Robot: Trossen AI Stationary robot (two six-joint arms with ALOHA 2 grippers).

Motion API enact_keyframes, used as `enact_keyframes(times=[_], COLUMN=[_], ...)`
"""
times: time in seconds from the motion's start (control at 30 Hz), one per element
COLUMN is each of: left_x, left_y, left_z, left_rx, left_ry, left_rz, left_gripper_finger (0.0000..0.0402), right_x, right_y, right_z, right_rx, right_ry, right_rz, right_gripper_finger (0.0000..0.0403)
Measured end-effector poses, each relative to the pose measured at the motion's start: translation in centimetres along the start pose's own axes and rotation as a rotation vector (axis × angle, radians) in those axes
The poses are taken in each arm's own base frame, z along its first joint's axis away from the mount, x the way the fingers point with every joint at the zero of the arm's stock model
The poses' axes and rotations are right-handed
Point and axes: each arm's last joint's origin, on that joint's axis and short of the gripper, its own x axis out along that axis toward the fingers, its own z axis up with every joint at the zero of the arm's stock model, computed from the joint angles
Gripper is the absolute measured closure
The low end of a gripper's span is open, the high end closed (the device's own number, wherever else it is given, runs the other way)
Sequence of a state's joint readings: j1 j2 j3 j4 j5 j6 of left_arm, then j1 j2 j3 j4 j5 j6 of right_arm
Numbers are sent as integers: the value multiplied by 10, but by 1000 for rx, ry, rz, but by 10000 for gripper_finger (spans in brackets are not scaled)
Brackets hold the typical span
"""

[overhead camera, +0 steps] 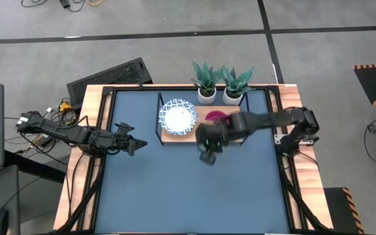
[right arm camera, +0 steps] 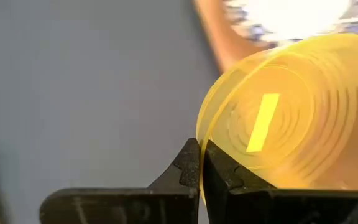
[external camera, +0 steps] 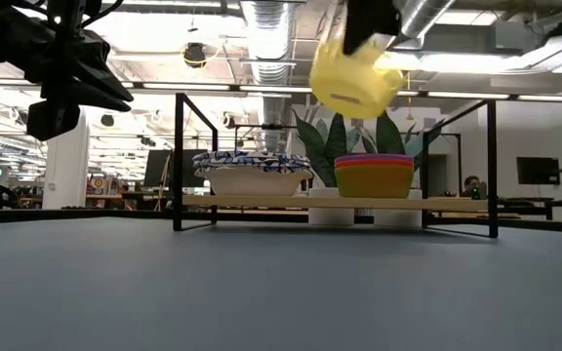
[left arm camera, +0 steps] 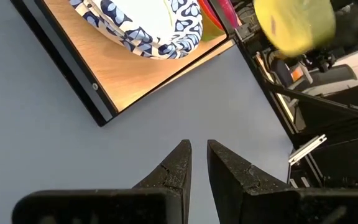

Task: Place and stack bowls onto a shelf
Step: Stack the yellow bowl on top of the other purple bowl on the shelf, then return to Home Position

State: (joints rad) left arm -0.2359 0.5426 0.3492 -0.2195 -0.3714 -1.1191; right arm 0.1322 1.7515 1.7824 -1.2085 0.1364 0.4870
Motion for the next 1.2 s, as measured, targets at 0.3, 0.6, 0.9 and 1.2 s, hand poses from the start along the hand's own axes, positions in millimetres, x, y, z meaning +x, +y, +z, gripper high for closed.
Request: enact_keyframes(times=[0.3,0.6,0.9,1.2], left_x=[0,0,0,0], left_y=[2,4,4,4], left_z=[0,-1,0,0], left_rx=[7,15,16,14], left_ry=[-3,-8,-36,-39], left_rz=[19,43,56,57], left_gripper_finger=[365,365,365,365], right_x=[27,45,61,64], right_y=[-75,-89,-91,-92], right_z=[2,5,-2,-1], right_rx=[-55,-66,-66,-57], right_ry=[224,187,209,186], right_rz=[-155,-149,-149,-137], right_gripper_finger=[380,380,377,315])
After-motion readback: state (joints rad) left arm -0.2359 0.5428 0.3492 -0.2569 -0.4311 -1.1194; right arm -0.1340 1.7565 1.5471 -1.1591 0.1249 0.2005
